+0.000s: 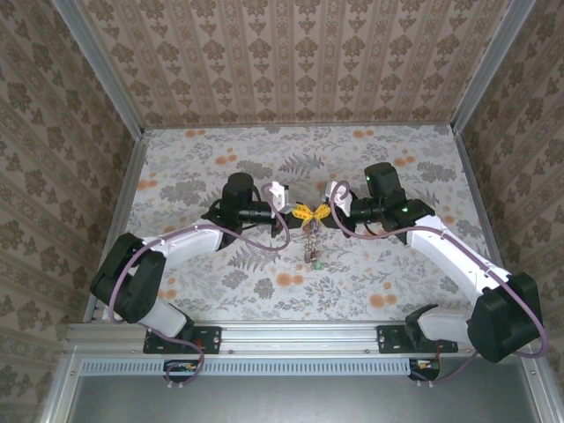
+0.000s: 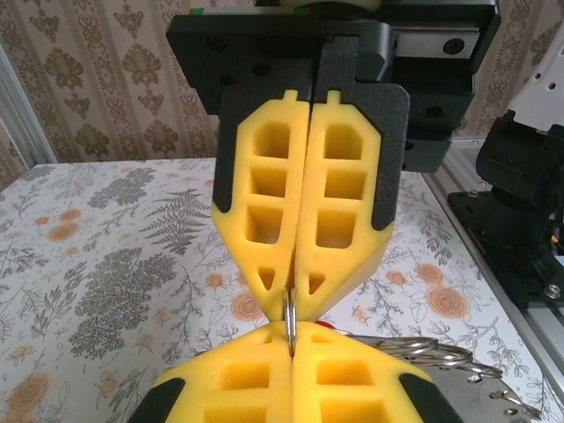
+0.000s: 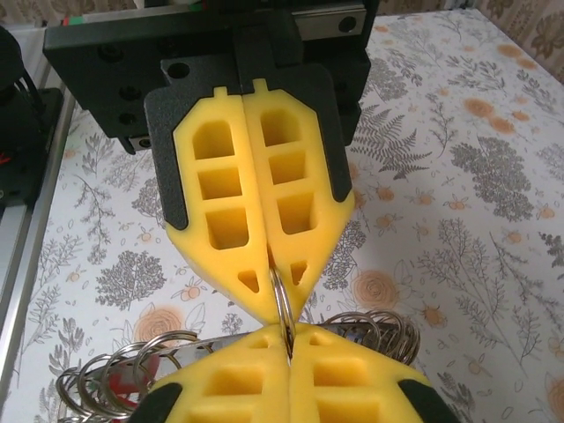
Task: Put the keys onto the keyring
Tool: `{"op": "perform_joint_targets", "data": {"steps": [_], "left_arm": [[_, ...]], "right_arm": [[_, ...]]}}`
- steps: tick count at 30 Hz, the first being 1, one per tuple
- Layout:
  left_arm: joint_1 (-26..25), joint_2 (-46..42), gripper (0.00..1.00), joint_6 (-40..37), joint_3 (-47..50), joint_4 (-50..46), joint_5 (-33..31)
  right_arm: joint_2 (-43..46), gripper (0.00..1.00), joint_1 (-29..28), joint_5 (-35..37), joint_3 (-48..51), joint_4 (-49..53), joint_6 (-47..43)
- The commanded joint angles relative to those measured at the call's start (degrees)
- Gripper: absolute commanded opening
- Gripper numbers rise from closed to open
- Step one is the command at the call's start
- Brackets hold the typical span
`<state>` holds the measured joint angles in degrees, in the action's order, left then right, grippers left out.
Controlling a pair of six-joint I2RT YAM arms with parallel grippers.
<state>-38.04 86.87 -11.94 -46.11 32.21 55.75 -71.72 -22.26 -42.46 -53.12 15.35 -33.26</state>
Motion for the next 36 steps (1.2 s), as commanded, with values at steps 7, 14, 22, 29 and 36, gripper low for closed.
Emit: {"op": "perform_joint_targets", "data": {"steps": [7,14,22,29,36], "left_arm": [[-0.8,-3.0,0.15,-9.8,-4.0,-13.6,-1.6],[-2.0,-2.2,0.16,-16.9,-8.9,-26.9,-4.1],[-2.7,-1.5,0.16,-17.5,-9.8,-28.3,-4.8],[-2.7,-1.8,0.0,-17.9,-10.2,-28.5,-4.1],[-1.6,-2.6,0.0,-9.4,-5.7,-14.2,1.0]], "right_arm": [[-0.3,0.0,-2.0,7.9,-4.7,8.3,-3.2],[-0.2,0.0,-3.5,9.9,-7.1,11.9,-4.6],[0.2,0.0,-4.4,10.1,-8.1,12.4,-4.7],[0.7,0.0,-4.7,9.9,-7.9,12.0,-4.7],[1.9,0.13,-2.7,5.5,-1.2,2.6,-1.8]]}}
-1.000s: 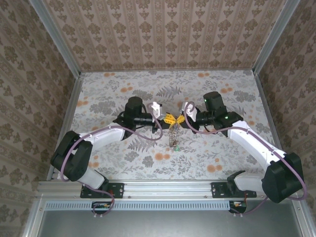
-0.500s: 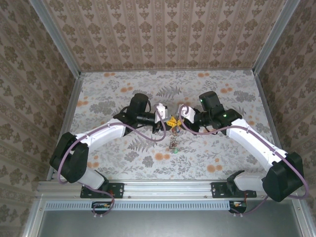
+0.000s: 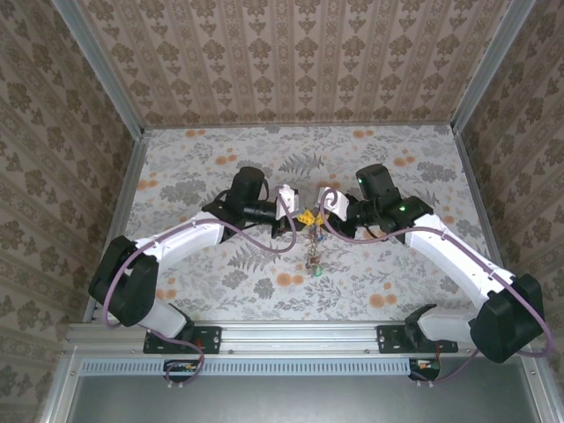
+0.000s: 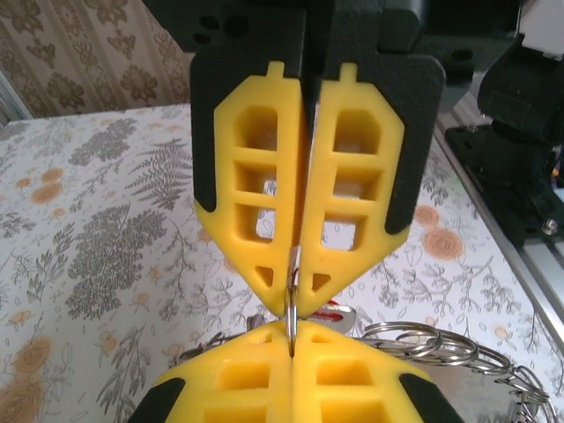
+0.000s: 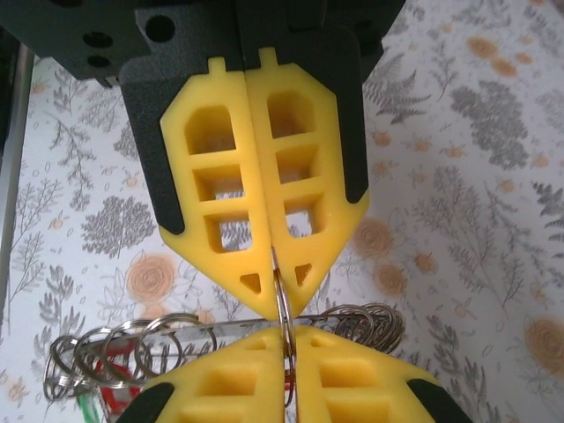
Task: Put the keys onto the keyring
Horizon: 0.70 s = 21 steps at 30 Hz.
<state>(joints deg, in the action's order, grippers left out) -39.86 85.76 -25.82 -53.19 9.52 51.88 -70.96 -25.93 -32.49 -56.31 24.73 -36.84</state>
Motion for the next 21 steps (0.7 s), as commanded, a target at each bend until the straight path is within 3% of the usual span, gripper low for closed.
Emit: {"op": "perform_joint_targets", "data": {"steps": [1,14,19,21], "left_arm": [[0.4,-1.4,0.0,5.7,2.0,10.7,5.4],[0.8,0.1,0.0,16.6,6.8,31.0,9.0],[0.8,0.7,0.0,17.4,6.9,32.2,8.4],[0.8,0.4,0.01,15.2,6.2,27.7,7.3]], "right_arm": [[1.1,0.14,1.6,-5.8,2.7,-8.2,2.9],[-0.9,0.18,5.4,-13.3,7.4,-17.2,7.6],[-1.0,0.04,5.6,-13.2,7.0,-17.7,8.5],[-0.5,0.01,5.5,-12.8,6.2,-16.4,8.5]]}}
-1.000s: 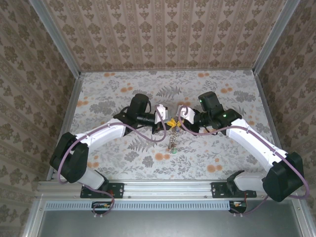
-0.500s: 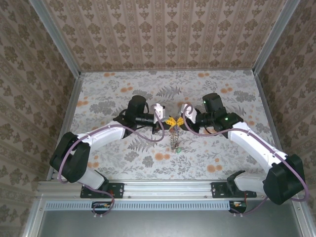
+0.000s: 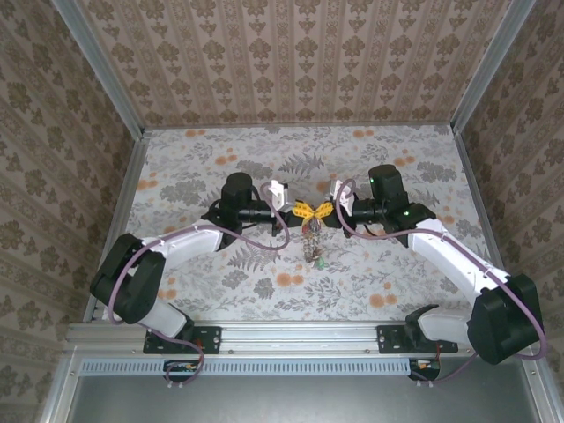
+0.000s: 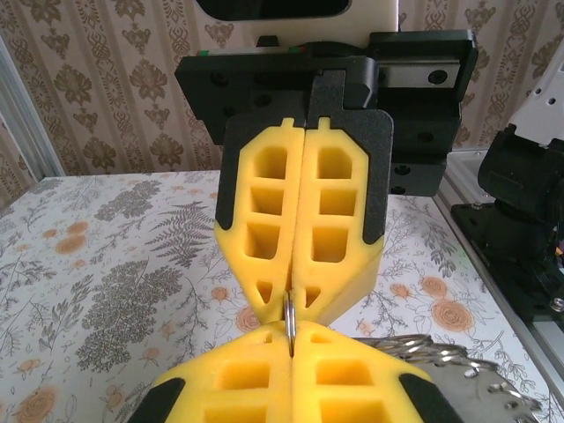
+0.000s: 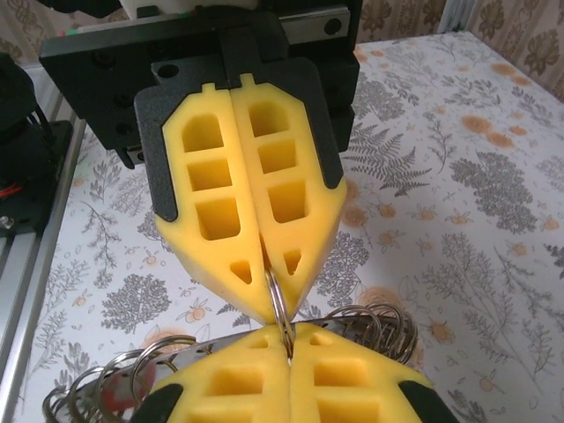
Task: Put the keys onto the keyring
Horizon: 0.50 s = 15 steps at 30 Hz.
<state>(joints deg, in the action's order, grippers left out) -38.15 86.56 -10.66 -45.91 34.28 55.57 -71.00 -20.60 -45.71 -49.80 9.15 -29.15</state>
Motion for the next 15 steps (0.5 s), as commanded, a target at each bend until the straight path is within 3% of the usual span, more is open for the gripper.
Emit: {"op": "perform_joint_targets", "data": {"steps": [1,5,9,15], "left_arm": [[-0.9,-0.6,0.06,-1.1,-1.4,0.9,3.0],[-1.0,-1.8,0.13,-7.3,-3.0,-9.6,-0.3],[-1.6,-2.2,0.14,-14.5,-6.4,-21.6,-2.9],[-2.2,-2.2,0.12,-17.2,-8.4,-26.1,-3.6]], "right_arm": [[-0.2,0.0,0.1,0.9,-0.9,-0.2,0.6],[0.2,0.0,-1.6,5.8,-4.2,7.1,-3.6],[-0.1,0.0,-3.2,9.4,-7.0,12.5,-6.3],[-0.4,0.0,-5.1,12.5,-9.8,16.8,-8.2]]}}
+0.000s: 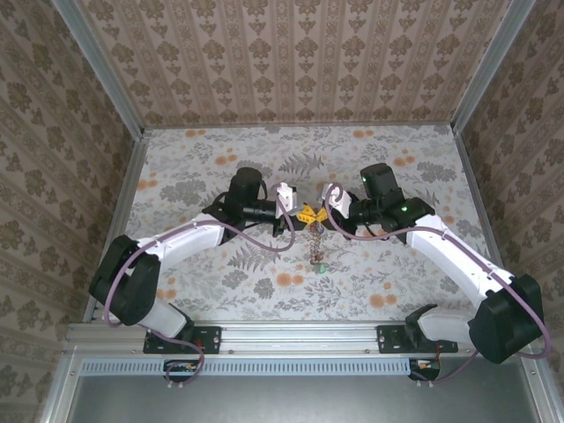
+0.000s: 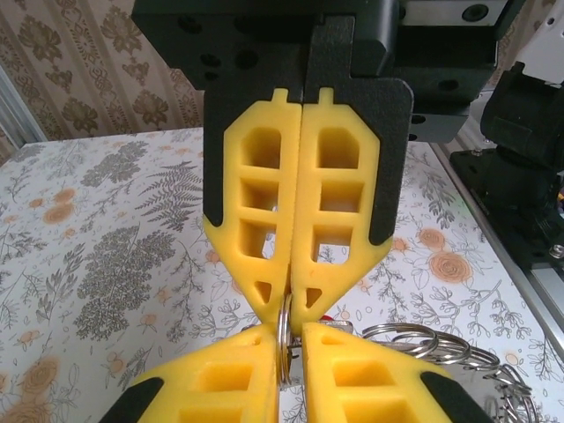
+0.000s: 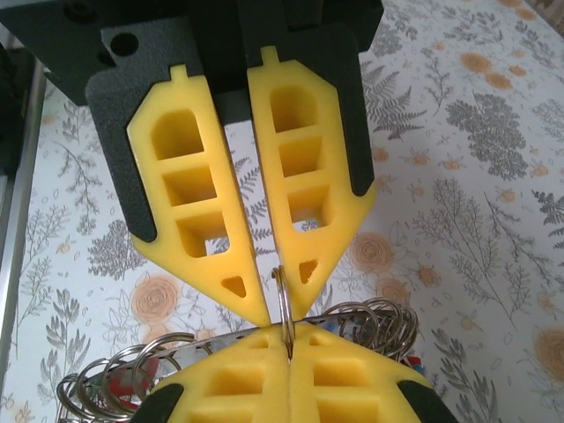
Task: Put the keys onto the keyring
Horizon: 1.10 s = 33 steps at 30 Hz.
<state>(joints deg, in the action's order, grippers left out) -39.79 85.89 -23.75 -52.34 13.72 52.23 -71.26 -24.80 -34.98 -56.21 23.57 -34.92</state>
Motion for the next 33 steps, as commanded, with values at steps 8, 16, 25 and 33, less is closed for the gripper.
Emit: {"op": "perform_joint_targets", "data": {"steps": [8,16,25,33], "left_arm": [[-1.2,-0.9,0.0,-5.9,-3.7,-8.9,0.4],[0.0,-1.0,0.0,2.3,0.0,3.9,4.7],[0.7,-0.2,0.0,13.2,4.6,23.2,8.5],[0.9,0.5,0.0,15.0,5.2,25.7,8.4]], "right_arm": [[-1.0,0.0,-3.4,6.3,-7.3,6.9,-4.0],[2.0,0.13,-1.0,-0.2,0.0,-3.7,-1.5],[0.4,0.17,3.6,-10.9,5.8,-15.8,6.1],[0.5,0.03,4.5,-11.3,6.2,-17.5,7.8]]}}
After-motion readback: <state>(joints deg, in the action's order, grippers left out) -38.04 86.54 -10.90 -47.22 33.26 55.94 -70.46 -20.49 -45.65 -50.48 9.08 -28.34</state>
